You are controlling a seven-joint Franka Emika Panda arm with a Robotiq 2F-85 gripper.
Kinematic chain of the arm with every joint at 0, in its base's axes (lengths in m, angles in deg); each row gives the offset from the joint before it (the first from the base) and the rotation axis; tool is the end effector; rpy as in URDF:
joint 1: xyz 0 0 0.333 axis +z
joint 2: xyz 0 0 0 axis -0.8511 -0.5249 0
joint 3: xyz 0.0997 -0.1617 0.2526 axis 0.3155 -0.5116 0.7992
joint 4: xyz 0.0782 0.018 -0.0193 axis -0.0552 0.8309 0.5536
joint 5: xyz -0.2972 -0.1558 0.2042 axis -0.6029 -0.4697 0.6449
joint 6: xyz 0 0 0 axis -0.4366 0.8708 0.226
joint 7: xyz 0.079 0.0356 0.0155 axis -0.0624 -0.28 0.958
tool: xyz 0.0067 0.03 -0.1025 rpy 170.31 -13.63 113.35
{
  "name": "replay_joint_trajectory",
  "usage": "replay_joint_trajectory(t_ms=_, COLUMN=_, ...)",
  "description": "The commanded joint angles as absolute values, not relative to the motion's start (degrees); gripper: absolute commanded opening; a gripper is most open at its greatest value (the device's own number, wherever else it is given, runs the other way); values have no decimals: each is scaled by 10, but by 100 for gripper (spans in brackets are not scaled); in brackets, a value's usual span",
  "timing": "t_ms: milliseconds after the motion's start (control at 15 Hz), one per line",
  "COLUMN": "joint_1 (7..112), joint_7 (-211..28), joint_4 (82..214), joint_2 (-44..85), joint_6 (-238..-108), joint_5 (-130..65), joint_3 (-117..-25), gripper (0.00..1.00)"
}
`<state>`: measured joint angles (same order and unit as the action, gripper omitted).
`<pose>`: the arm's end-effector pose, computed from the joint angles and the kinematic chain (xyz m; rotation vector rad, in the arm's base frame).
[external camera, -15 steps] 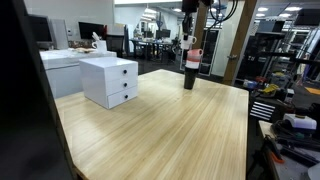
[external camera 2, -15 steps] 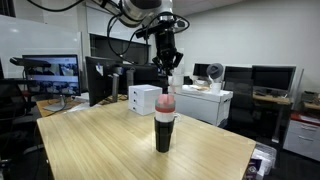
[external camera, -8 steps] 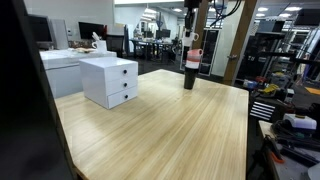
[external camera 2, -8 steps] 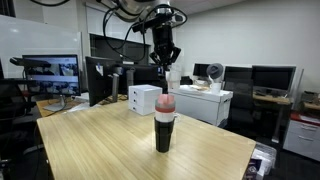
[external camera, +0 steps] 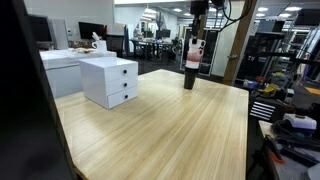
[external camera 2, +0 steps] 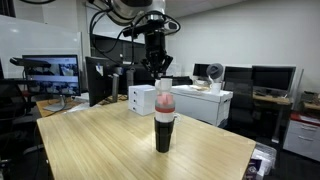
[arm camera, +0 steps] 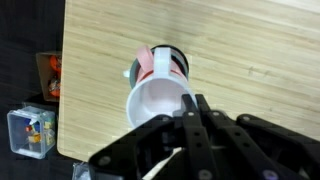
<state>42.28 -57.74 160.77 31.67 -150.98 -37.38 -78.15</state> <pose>0.5245 -0.2754 0.4815 2.9856 0.1303 -0.0489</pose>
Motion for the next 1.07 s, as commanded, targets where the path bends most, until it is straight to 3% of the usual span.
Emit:
replay_joint_trajectory(t_ms=0, joint_1=428, joint_7=-578, joint_4=1649, joint_2=340, joint_6=-1541, joint_5=-391, joint_3=-789, gripper=4)
replay_joint_trajectory(t_ms=333, joint_1=429, joint_7=-583, joint_4=1655, joint_2=336, joint_6=-1555, joint_5=-401, joint_3=-792, gripper=4)
replay_joint_trajectory(t_ms=400, joint_1=428, joint_7=-582, joint_4=1654, joint_2=334, joint_6=-1551, joint_5=-401, joint_3=-792, gripper=30)
replay_joint_trajectory(t_ms=467, joint_1=428, joint_7=-581, joint_4=1653, joint_2=334, joint_6=-1549, joint_5=-399, joint_3=-792, gripper=31)
replay_joint_trajectory(t_ms=1000, joint_1=426, joint_7=-582, joint_4=1647, joint_2=337, joint_6=-1541, joint_5=-391, joint_3=-795, gripper=83)
